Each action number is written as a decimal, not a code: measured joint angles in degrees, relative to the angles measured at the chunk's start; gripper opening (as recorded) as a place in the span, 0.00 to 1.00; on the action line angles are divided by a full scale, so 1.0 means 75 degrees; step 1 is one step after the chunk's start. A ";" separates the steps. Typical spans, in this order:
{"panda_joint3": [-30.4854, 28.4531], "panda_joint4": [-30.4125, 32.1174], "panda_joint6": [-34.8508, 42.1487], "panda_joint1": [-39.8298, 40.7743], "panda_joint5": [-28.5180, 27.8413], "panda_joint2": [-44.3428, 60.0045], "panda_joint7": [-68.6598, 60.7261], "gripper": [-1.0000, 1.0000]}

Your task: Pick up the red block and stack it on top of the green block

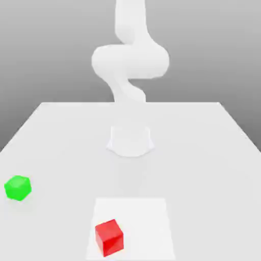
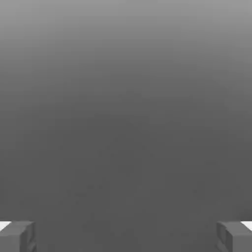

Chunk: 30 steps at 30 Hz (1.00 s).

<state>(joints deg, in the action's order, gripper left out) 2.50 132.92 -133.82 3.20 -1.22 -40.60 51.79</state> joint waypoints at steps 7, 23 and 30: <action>0.0806 0.0427 -0.0762 0.1064 -0.0554 0.2000 0.2331 0.50; 0.1133 0.1406 -0.2534 0.1952 -0.0817 0.6320 0.6829 0.50; 0.0669 0.1322 -0.3884 0.1590 -0.1004 0.8132 0.7528 0.00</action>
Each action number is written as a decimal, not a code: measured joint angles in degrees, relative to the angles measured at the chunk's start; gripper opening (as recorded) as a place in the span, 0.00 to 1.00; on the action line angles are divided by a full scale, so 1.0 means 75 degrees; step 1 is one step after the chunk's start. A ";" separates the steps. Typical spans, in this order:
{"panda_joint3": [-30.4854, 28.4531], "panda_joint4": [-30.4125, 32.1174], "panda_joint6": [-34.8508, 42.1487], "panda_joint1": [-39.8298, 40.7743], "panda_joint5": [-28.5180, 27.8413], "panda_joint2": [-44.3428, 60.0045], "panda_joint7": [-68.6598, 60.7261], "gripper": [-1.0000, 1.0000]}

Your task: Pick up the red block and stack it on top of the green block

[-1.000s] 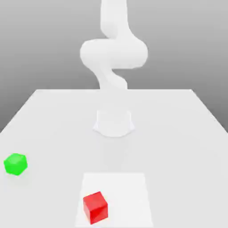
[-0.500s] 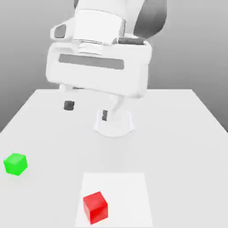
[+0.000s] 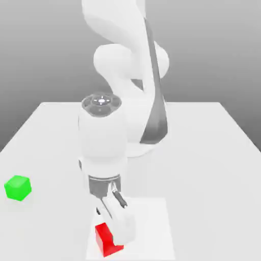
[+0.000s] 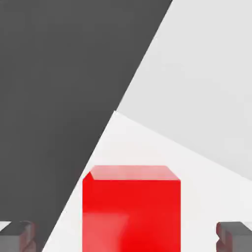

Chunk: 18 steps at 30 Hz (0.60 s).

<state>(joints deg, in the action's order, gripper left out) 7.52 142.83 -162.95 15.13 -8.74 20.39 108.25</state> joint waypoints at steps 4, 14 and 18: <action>0.0001 0.0000 -0.0013 0.0001 -0.0003 0.0000 0.0003 0.00; 0.0008 0.0295 0.1105 0.0465 0.0691 -0.1416 -0.0273 0.00; -0.0735 0.0504 0.1273 0.1150 0.0918 -0.1781 0.0131 0.00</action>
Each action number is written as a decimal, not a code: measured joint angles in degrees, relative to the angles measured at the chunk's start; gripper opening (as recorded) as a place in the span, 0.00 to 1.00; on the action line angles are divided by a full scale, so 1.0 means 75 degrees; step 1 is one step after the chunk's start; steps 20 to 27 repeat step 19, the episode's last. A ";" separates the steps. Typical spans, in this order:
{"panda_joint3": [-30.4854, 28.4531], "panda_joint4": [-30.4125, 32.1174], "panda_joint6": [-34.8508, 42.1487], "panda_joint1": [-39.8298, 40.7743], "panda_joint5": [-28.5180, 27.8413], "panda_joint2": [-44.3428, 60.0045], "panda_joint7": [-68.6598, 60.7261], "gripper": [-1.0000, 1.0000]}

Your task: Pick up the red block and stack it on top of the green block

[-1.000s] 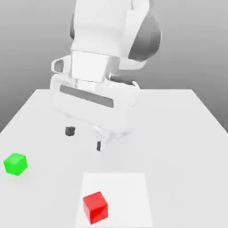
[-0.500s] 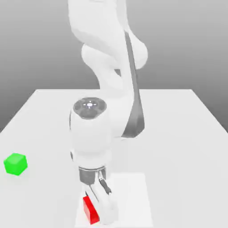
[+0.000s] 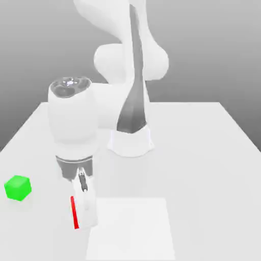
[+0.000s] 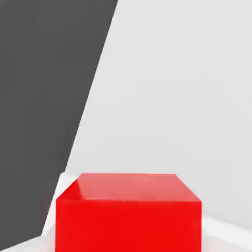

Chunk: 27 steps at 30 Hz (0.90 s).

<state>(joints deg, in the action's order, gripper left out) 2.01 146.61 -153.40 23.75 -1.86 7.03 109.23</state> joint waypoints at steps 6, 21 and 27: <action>-0.1021 0.0322 0.0195 0.1498 0.0185 -0.0527 0.0750 0.00; -0.1161 0.0500 -0.1019 0.2703 0.0748 0.0486 0.1004 1.00; -0.1161 0.0500 -0.1019 0.2703 0.0748 0.0486 0.1004 1.00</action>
